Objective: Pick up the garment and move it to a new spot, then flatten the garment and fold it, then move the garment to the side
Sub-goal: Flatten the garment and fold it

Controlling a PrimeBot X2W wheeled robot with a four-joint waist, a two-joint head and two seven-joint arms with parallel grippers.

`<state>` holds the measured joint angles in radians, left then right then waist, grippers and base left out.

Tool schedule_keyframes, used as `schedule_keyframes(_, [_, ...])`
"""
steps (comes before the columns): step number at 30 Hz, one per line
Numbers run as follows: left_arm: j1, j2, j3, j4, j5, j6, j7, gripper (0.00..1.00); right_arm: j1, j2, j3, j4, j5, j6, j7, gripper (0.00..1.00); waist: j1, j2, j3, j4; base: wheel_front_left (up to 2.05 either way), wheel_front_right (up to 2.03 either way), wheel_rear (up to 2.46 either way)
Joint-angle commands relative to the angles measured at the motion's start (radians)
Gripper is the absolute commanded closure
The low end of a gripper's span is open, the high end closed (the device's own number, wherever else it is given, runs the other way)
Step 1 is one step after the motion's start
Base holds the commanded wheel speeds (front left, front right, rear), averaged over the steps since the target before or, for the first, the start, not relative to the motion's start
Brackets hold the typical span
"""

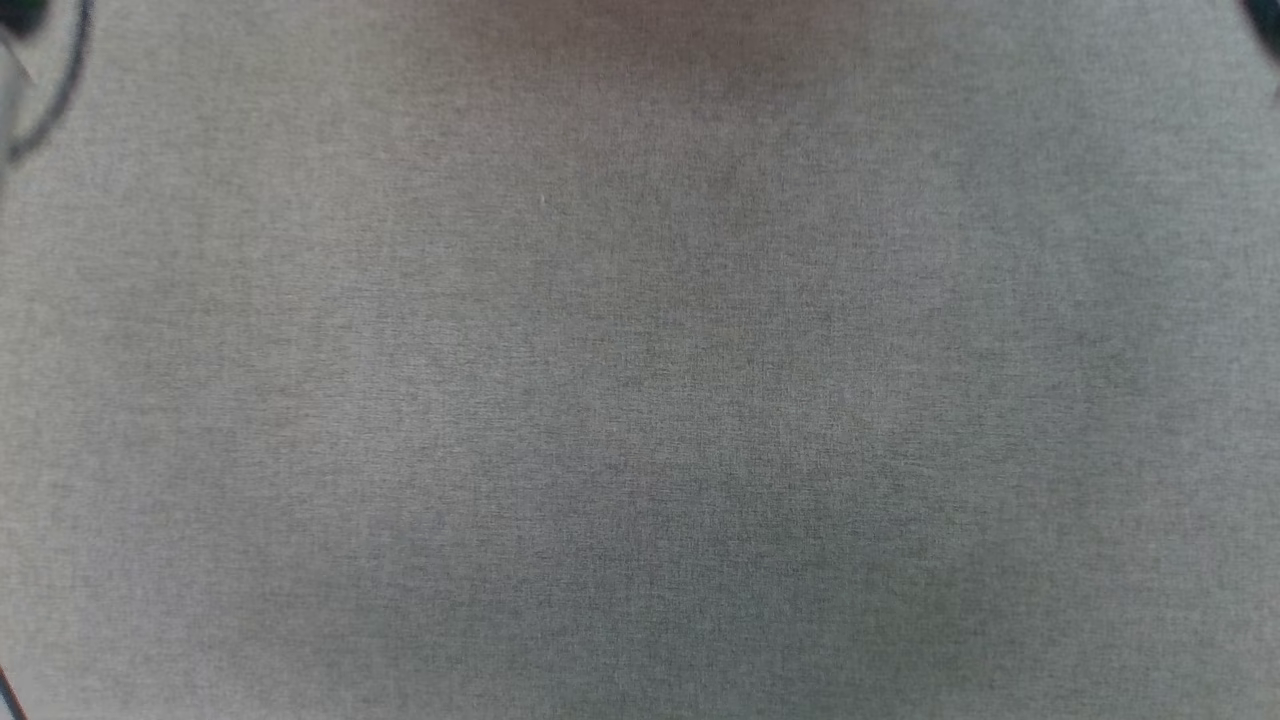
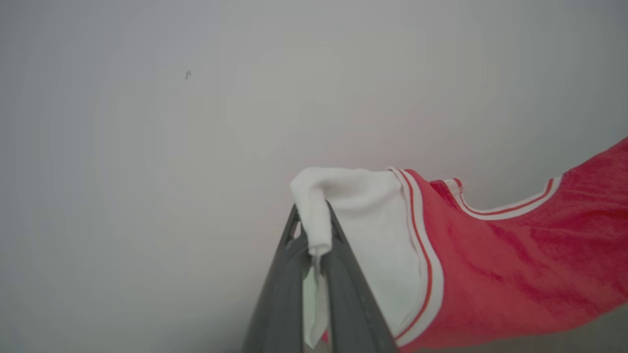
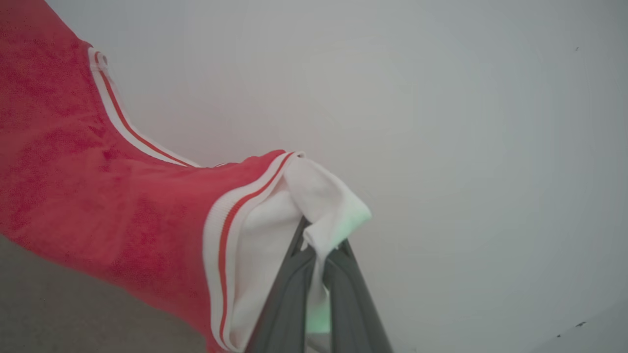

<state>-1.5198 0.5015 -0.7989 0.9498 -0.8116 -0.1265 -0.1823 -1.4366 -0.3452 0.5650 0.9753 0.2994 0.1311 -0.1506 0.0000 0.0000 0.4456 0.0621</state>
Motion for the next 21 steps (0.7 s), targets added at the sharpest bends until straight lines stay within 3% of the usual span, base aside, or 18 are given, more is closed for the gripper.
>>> schedule_keyframes(1, [0.027, -0.001, -0.009, 0.0, -0.01, -0.002, 0.013, 1.0, 0.025, -0.008, 0.015, -0.015, 0.023, -0.001, 0.007, 1.0, 0.0, 0.0, -0.012, 0.004, 0.0, 0.0, 0.0])
schedule_keyframes(7, [0.177, 0.05, -0.091, -0.131, -0.145, -0.003, 0.177, 1.0, 0.176, -0.091, 0.146, -0.186, 0.235, -0.001, 0.117, 1.0, 0.0, 0.0, -0.06, 0.006, 0.0, 0.0, 0.0])
schedule_keyframes(15, [0.38, 0.202, -0.128, -0.378, -0.329, -0.003, 0.378, 1.0, 0.382, -0.27, 0.241, -0.504, 0.44, -0.001, 0.272, 1.0, 0.0, 0.0, -0.114, -0.001, 0.0, 0.0, 0.0])
schedule_keyframes(21, [0.56, 0.335, -0.141, -0.617, -0.414, 0.079, 0.458, 1.0, 0.546, -0.413, 0.256, -0.741, 0.549, -0.001, 0.368, 1.0, 0.0, 0.0, -0.132, -0.002, 0.0, 0.0, 0.0])
